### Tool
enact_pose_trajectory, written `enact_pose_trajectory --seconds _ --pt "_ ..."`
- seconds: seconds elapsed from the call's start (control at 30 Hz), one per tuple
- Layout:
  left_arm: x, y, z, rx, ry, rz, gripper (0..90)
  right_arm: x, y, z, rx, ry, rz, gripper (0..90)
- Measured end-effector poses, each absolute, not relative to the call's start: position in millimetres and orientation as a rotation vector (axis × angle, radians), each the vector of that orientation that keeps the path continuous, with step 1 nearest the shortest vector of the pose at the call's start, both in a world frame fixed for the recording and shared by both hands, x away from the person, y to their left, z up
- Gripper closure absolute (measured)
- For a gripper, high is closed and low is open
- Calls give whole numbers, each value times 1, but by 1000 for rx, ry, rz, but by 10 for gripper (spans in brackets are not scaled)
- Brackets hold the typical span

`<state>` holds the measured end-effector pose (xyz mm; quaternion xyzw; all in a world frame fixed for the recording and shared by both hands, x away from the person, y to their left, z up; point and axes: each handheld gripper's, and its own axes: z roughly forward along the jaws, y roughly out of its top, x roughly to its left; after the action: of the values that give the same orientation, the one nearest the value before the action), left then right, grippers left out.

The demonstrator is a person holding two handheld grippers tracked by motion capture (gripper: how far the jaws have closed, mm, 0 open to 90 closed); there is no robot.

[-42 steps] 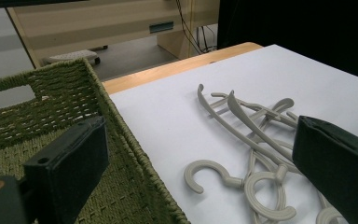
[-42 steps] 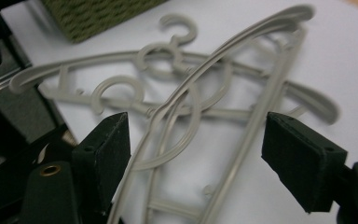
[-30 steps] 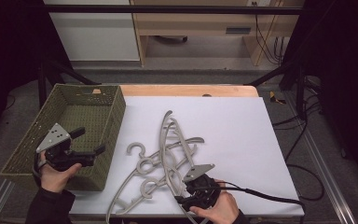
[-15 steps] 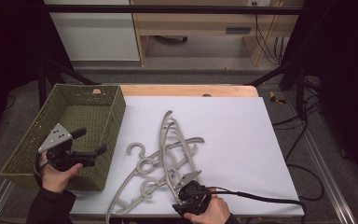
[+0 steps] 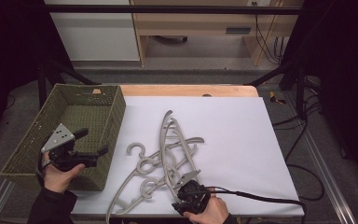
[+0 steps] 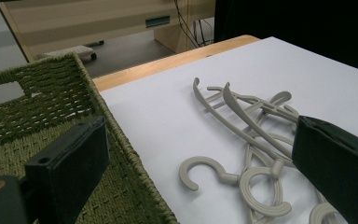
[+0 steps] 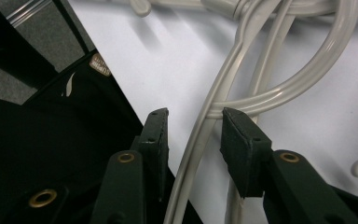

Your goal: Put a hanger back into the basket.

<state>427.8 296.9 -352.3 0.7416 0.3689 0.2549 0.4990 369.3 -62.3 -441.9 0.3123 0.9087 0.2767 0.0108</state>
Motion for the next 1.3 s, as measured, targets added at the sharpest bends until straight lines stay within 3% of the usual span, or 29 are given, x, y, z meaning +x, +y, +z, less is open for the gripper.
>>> enact_pose_trajectory --seconds 0.53,0.73,1.3 --pt "428 298 -352 1794 895 617 40 374 -61 -448 997 2852 801 743" --pt "428 296 -352 1798 890 616 39 375 -60 -451 986 2851 822 676" --pt "427 295 -352 1804 885 617 40 383 -73 -434 1046 2777 805 818"
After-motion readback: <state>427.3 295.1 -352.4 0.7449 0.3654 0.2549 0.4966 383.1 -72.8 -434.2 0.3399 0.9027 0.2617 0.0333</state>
